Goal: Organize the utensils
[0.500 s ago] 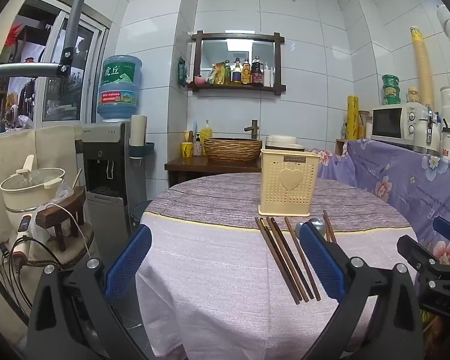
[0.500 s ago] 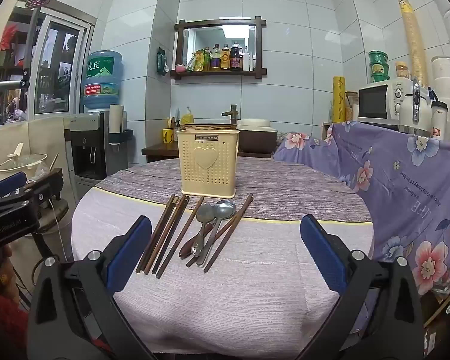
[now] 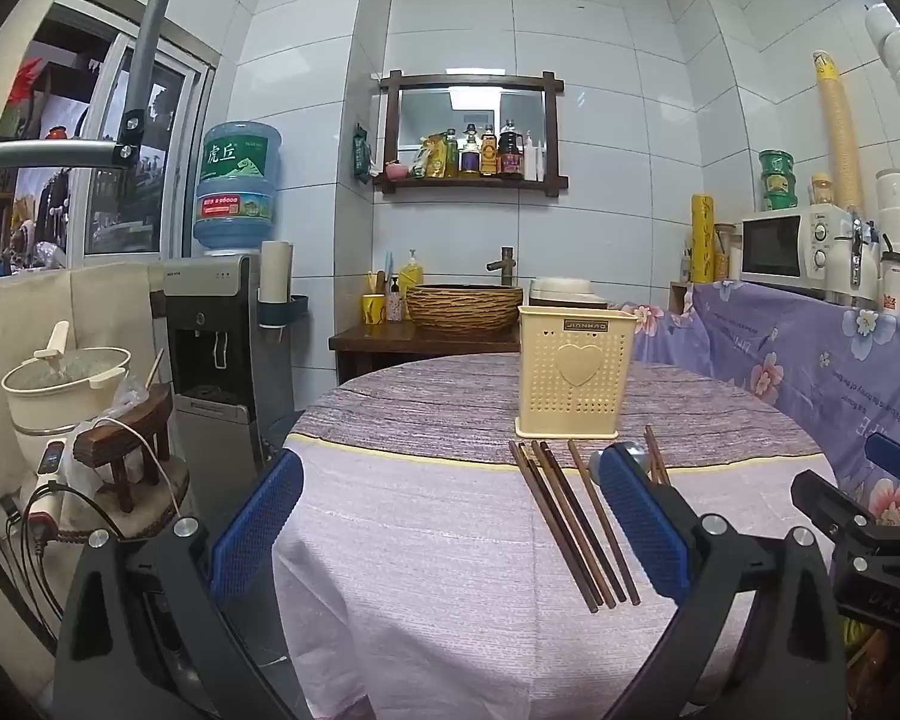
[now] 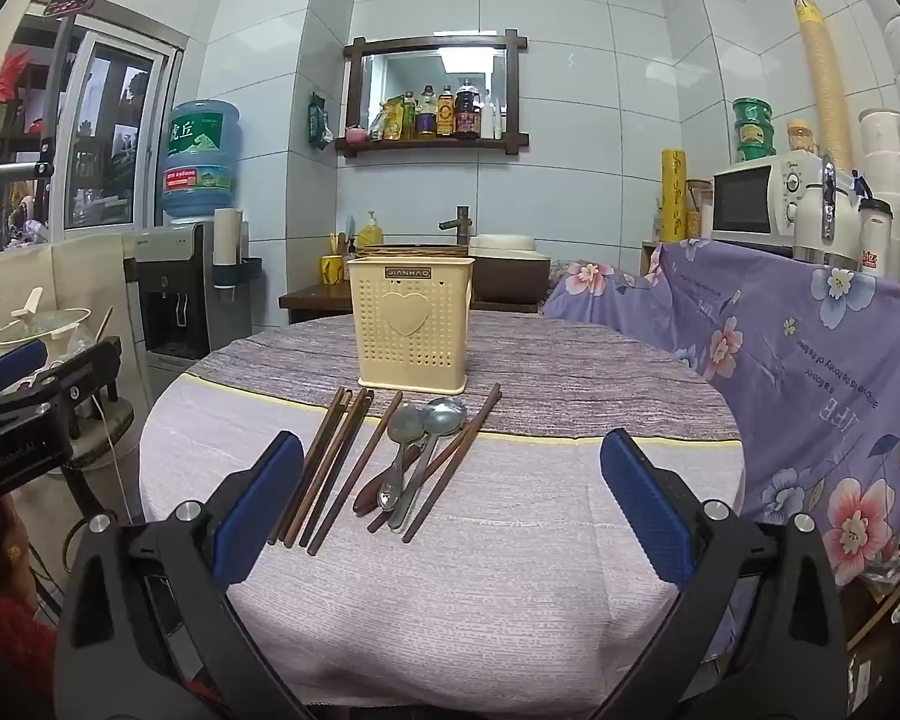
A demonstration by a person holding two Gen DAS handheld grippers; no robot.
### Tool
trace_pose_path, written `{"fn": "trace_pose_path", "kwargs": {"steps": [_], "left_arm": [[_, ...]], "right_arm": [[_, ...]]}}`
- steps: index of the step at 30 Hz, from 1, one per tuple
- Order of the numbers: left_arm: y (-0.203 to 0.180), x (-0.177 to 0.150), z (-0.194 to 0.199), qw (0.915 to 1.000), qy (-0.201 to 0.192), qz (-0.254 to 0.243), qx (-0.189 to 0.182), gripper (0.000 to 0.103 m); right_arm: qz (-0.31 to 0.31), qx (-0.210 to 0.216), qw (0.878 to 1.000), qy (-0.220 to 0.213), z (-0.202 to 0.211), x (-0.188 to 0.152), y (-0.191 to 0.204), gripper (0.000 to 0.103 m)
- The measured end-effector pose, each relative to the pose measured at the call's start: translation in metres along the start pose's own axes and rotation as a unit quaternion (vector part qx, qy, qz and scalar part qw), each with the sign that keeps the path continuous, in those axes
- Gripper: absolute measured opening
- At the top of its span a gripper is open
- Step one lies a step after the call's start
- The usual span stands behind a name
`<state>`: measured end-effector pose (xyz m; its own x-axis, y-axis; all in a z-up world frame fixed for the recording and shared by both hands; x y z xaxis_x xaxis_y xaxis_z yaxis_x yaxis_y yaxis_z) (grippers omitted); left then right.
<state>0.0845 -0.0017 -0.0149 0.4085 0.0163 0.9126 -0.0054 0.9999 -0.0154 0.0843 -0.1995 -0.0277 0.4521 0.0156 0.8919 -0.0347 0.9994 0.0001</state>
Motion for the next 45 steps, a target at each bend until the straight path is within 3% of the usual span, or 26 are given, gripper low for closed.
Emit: {"fn": "trace_pose_path", "kwargs": {"steps": [45], "left_arm": [[0.0022, -0.0009, -0.0017, 1.0, 0.0, -0.002, 0.009, 0.098]], "right_arm": [[0.001, -0.002, 1.0, 0.006, -0.0003, -0.0004, 0.0032, 0.098]]}}
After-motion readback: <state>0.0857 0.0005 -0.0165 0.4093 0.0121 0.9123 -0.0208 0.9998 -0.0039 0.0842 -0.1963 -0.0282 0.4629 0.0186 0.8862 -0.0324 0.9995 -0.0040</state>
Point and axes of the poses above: each gripper's, at about its wrist camera, not at the fingertips, and z roughly against the way its jaws point, y to its left, x to its top, the point moved 9 cm from there along -z, roughly the way its jaws point, and after that the axes turned 13 degrees about y, right-handed, at the moved point
